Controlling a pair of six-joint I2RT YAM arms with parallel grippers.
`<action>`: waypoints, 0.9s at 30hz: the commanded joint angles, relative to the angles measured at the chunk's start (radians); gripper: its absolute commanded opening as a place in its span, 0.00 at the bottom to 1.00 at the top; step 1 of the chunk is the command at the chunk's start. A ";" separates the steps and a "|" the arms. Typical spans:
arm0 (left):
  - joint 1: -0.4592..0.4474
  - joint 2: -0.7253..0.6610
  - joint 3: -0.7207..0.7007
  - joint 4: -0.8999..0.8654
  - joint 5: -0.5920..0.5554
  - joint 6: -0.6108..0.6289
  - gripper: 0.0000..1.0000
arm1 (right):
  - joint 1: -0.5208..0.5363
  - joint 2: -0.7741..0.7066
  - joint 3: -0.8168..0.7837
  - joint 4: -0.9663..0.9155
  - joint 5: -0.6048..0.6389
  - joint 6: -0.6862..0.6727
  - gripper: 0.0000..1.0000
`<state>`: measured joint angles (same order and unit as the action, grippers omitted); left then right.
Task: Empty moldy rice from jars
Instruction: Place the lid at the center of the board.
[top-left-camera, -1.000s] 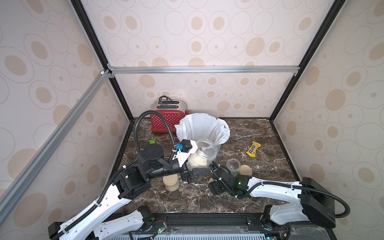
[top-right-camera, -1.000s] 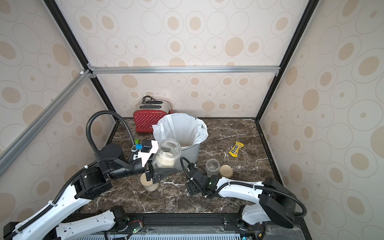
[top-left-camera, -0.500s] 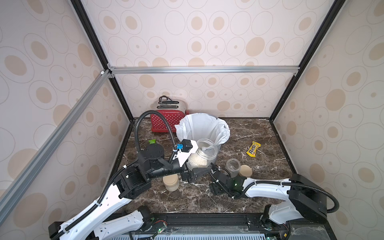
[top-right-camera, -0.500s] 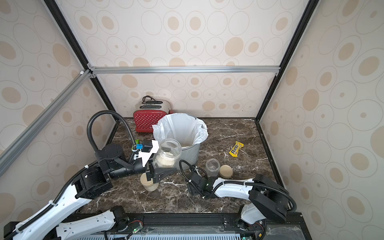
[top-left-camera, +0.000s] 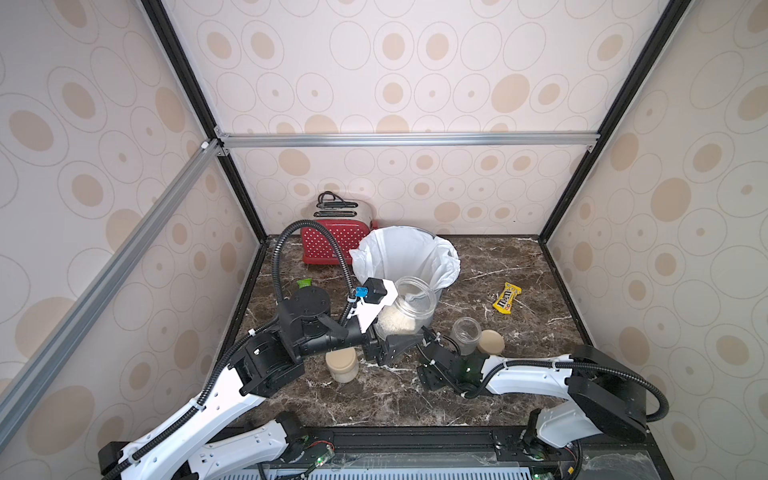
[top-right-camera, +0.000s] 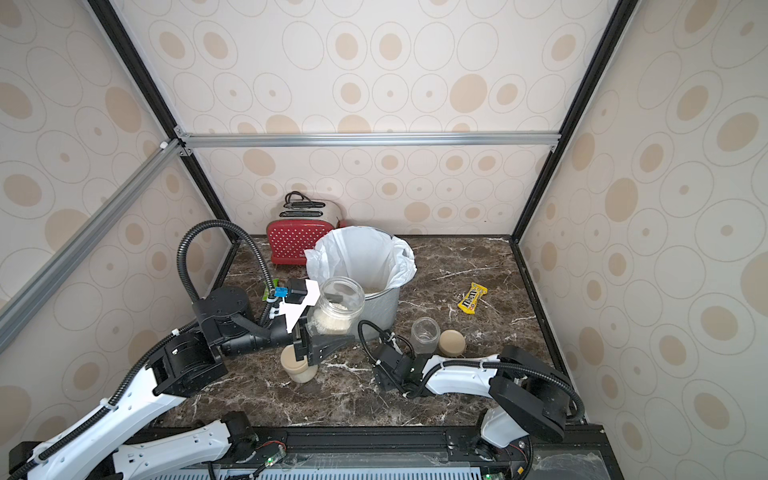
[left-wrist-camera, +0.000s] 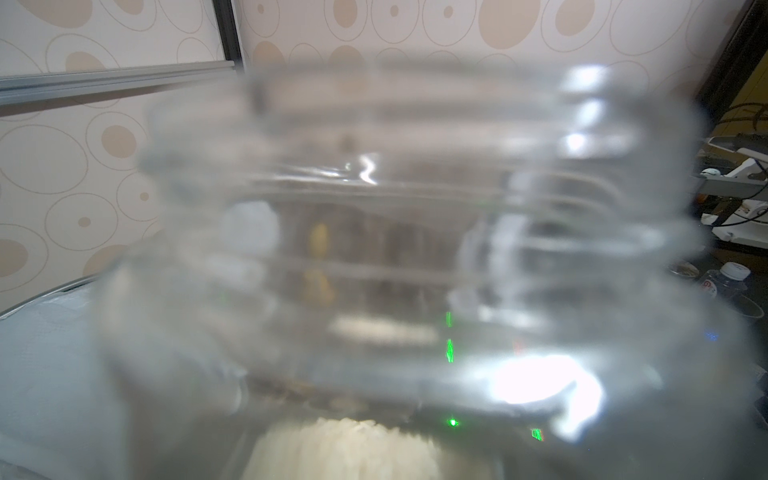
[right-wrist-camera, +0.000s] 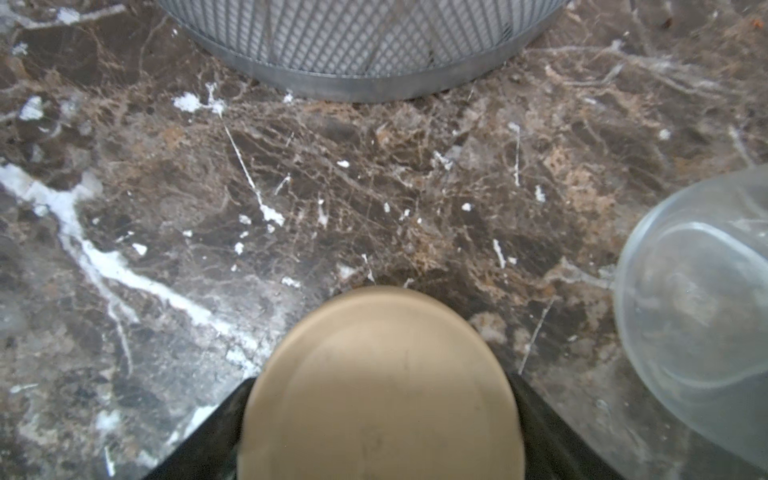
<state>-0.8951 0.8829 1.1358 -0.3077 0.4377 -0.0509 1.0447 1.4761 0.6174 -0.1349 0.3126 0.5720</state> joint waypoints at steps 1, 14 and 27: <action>-0.002 -0.019 0.043 0.090 -0.004 0.023 0.37 | 0.009 0.019 -0.016 -0.007 0.009 0.026 0.80; -0.003 -0.034 0.038 0.083 -0.017 0.024 0.37 | 0.008 -0.046 -0.006 -0.039 0.032 0.016 0.97; -0.002 -0.041 0.038 0.074 -0.021 0.032 0.37 | 0.014 -0.212 0.018 -0.150 0.030 -0.026 1.00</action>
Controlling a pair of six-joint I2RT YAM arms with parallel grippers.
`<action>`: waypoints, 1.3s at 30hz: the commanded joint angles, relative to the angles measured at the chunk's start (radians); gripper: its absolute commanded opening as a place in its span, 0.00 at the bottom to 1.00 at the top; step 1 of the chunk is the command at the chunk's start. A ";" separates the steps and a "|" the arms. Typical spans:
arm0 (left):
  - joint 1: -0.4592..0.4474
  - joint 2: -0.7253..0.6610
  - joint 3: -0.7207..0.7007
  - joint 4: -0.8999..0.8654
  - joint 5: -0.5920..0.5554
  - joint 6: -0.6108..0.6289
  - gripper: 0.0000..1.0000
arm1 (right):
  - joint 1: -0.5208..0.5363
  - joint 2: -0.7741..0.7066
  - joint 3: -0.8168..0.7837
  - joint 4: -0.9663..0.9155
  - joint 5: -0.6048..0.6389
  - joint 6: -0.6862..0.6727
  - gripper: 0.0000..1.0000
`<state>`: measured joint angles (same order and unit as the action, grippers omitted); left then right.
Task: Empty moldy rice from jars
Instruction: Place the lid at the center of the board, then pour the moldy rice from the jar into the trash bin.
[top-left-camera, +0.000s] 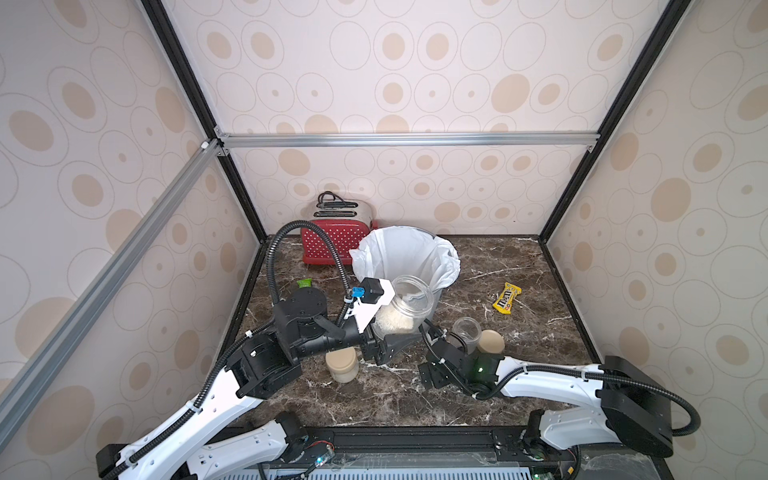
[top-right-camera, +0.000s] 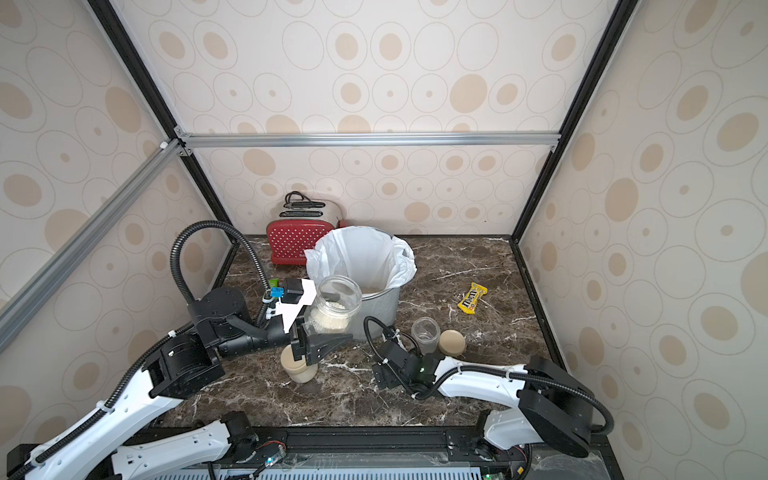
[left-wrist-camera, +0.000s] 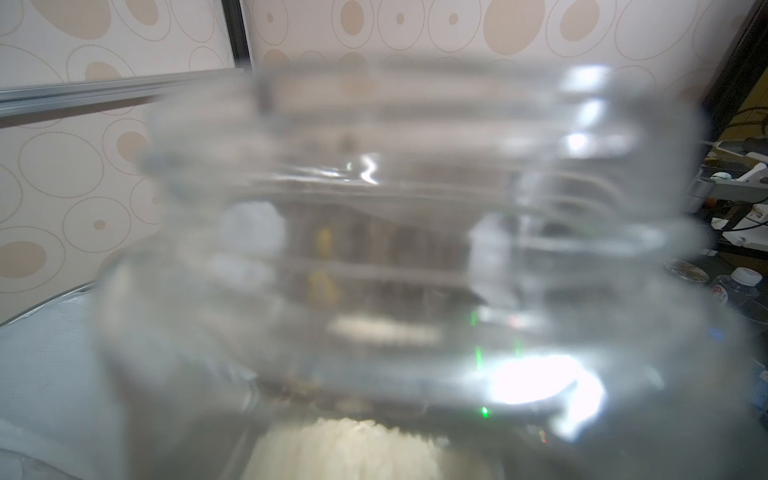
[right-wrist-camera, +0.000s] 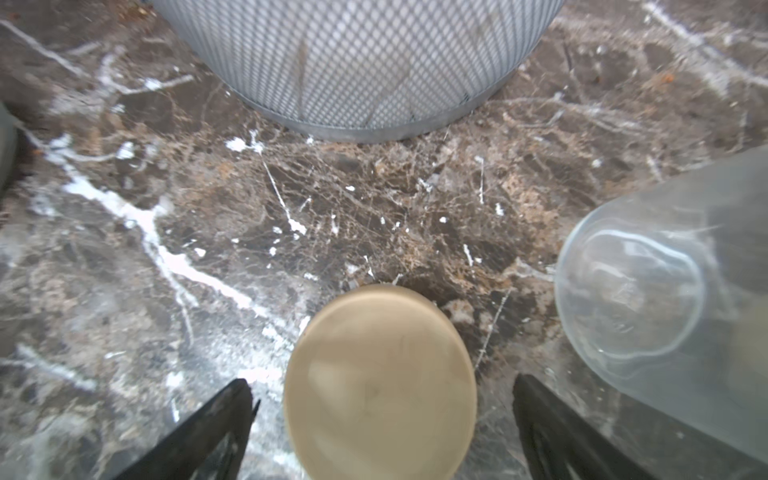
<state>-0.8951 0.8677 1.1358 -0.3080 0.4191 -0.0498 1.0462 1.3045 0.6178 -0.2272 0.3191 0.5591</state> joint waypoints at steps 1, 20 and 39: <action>-0.003 -0.024 0.041 0.073 -0.003 0.033 0.37 | 0.013 -0.060 0.017 -0.072 0.026 -0.013 1.00; 0.247 0.198 0.279 -0.177 0.164 0.159 0.38 | 0.020 -0.486 0.173 -0.343 -0.029 -0.090 1.00; 0.502 0.477 0.531 -0.377 0.315 0.381 0.39 | -0.317 -0.118 0.974 -0.243 -0.535 -0.619 1.00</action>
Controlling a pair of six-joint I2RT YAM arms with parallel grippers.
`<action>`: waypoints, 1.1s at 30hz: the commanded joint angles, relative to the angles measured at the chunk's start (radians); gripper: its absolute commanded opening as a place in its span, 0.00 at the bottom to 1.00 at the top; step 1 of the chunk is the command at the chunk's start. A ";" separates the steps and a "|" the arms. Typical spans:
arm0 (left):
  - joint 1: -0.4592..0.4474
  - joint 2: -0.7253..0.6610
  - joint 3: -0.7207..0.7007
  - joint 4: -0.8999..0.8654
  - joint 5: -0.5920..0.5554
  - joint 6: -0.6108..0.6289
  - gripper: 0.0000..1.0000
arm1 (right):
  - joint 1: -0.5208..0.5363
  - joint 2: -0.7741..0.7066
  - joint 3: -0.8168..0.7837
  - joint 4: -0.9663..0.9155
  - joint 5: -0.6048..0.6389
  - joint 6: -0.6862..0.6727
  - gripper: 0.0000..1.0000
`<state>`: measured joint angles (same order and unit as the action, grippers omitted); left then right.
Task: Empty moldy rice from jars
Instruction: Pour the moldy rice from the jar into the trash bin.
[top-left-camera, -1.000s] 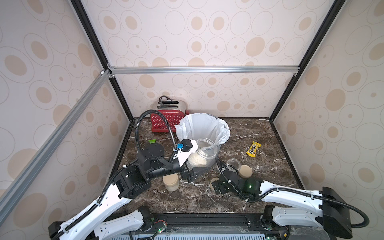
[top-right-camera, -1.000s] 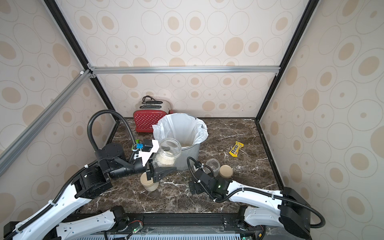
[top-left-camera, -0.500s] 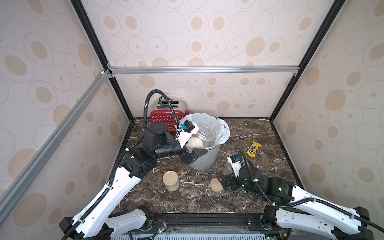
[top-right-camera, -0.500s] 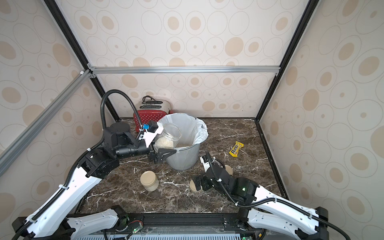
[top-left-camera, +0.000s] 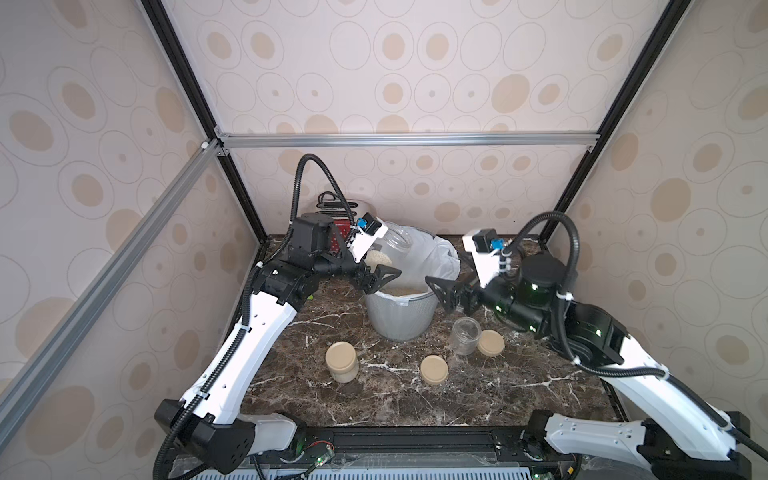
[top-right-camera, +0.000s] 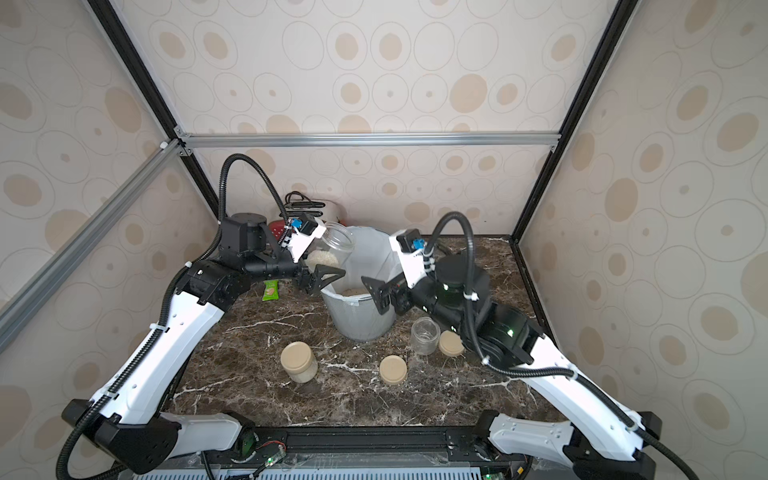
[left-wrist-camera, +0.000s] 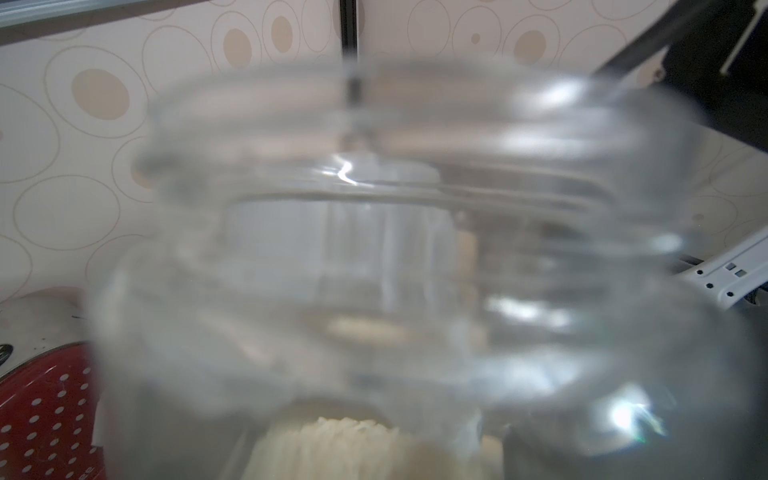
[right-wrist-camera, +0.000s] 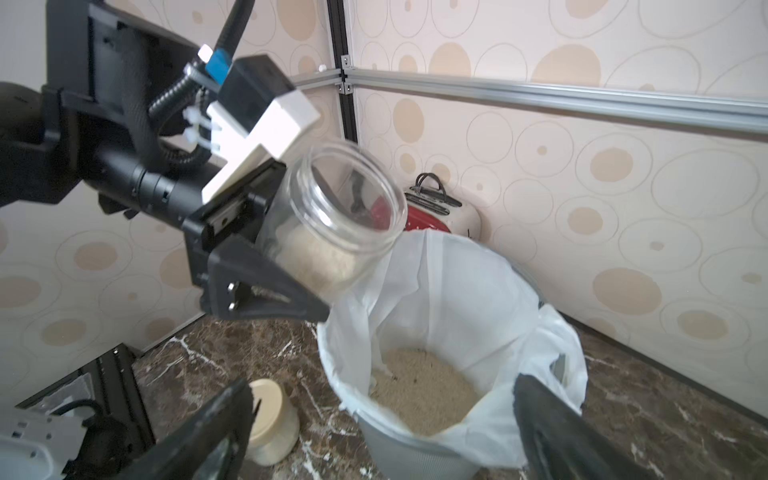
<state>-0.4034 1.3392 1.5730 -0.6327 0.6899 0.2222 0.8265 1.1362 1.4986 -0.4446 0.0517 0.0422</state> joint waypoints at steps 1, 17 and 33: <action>0.011 0.017 0.108 -0.078 0.037 0.129 0.39 | -0.153 0.089 0.146 -0.046 -0.375 -0.113 1.00; 0.021 0.182 0.309 -0.272 0.062 0.301 0.39 | -0.284 0.493 0.667 -0.454 -0.832 -0.365 0.82; 0.021 0.201 0.302 -0.266 0.078 0.324 0.39 | -0.284 0.540 0.620 -0.441 -0.876 -0.433 0.69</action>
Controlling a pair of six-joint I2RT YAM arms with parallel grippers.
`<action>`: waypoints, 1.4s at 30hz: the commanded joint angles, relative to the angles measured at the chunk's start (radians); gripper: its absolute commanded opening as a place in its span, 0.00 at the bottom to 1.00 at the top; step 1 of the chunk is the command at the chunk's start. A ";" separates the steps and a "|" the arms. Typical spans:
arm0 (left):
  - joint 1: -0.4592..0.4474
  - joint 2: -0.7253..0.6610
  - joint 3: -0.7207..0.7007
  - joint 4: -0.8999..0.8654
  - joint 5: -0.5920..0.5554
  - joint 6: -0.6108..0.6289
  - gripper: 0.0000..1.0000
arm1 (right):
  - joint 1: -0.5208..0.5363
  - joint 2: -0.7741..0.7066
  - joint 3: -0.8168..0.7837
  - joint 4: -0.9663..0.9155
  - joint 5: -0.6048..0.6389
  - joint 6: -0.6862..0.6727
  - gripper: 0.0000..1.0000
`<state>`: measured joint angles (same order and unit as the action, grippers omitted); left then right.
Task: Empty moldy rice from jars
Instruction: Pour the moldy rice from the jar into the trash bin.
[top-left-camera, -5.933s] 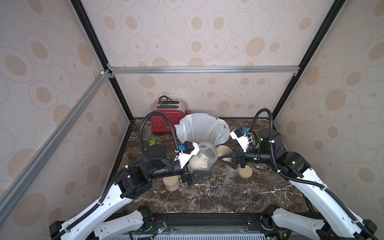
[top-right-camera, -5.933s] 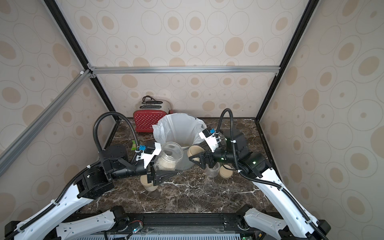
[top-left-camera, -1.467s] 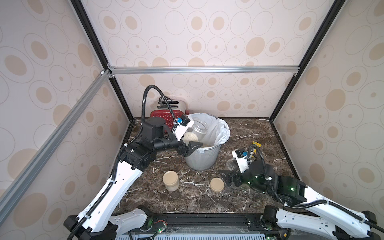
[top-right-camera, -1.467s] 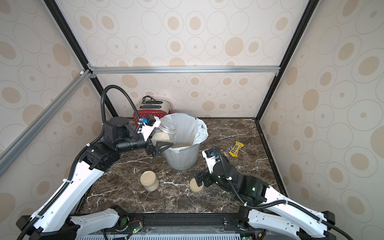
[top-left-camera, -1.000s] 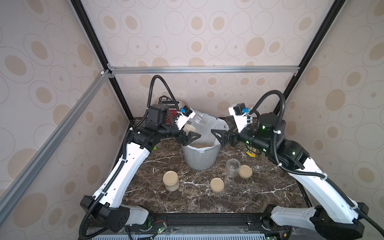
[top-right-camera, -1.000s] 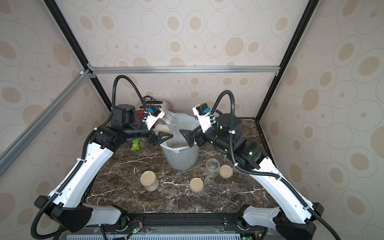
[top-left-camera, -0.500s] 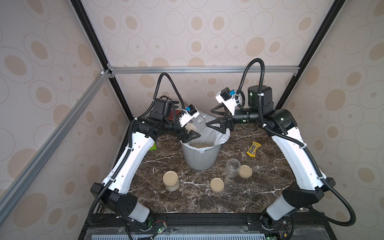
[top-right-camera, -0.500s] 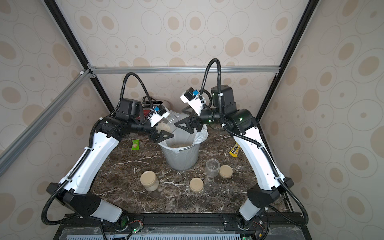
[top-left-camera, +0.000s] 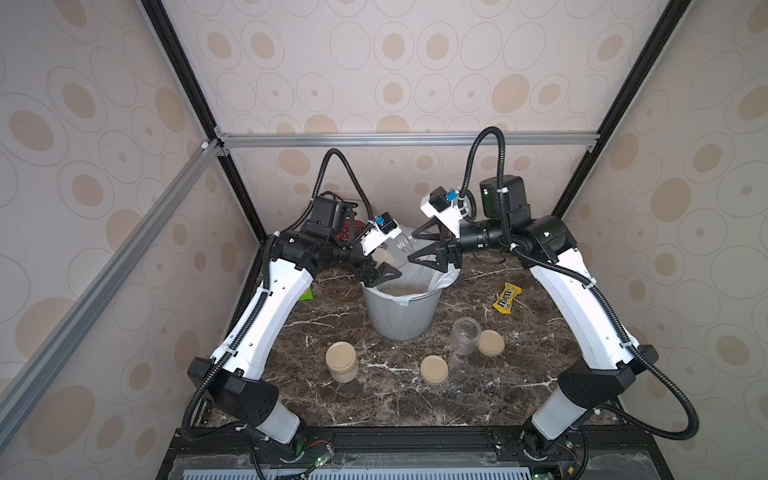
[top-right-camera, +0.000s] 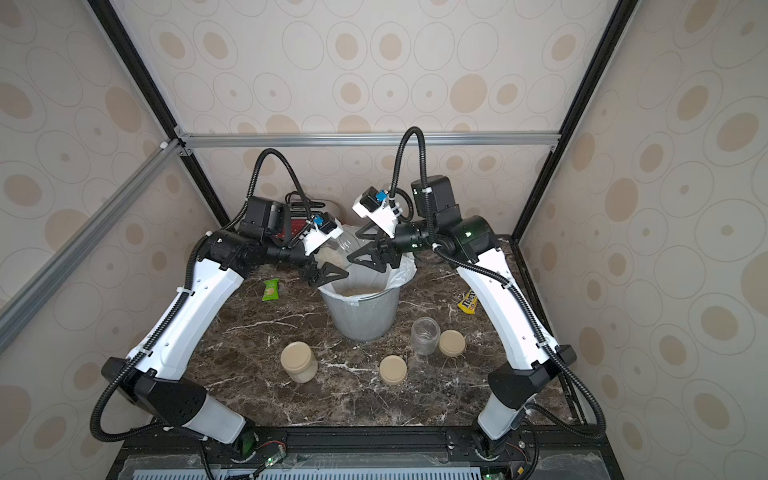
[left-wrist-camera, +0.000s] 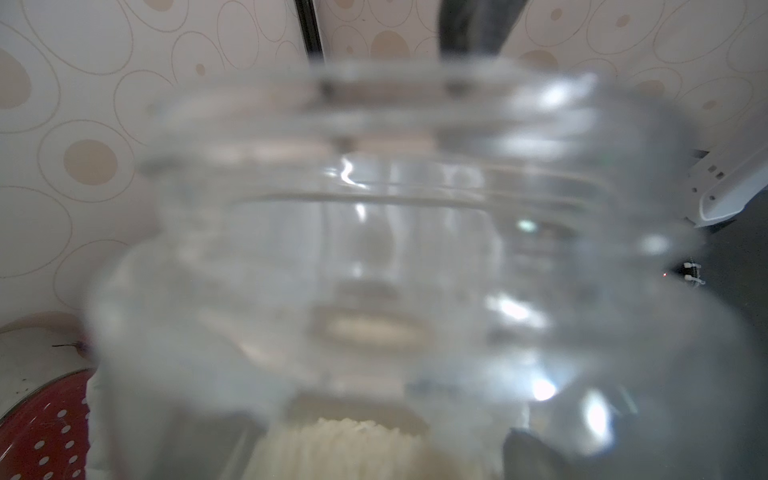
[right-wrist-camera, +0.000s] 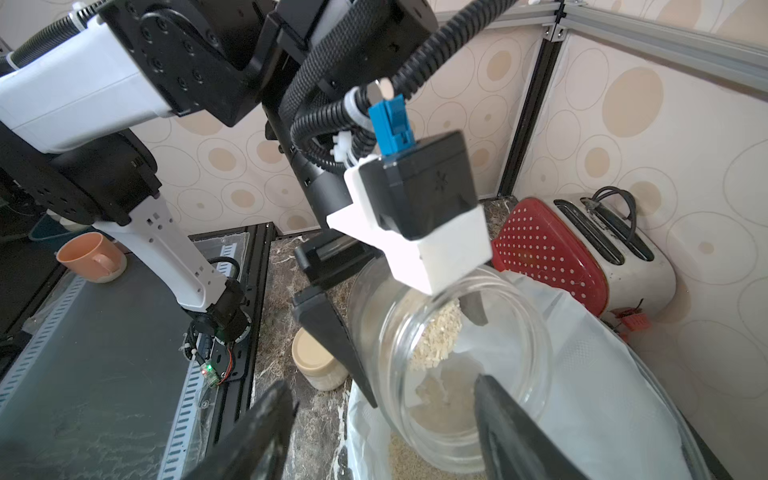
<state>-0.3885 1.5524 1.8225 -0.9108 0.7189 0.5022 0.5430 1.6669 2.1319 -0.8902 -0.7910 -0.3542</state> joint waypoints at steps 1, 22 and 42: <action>0.007 -0.012 0.051 0.013 0.048 0.043 0.39 | 0.000 0.012 -0.015 0.008 -0.038 -0.036 0.69; 0.005 -0.005 0.052 0.054 0.099 0.024 0.40 | 0.000 0.123 -0.003 0.020 -0.124 0.004 0.44; 0.001 0.018 0.043 0.157 0.152 -0.054 0.44 | 0.048 0.207 0.020 -0.014 -0.162 -0.012 0.25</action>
<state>-0.3756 1.5860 1.8214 -0.9222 0.7372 0.4915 0.5503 1.8179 2.1578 -0.8490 -0.9291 -0.3653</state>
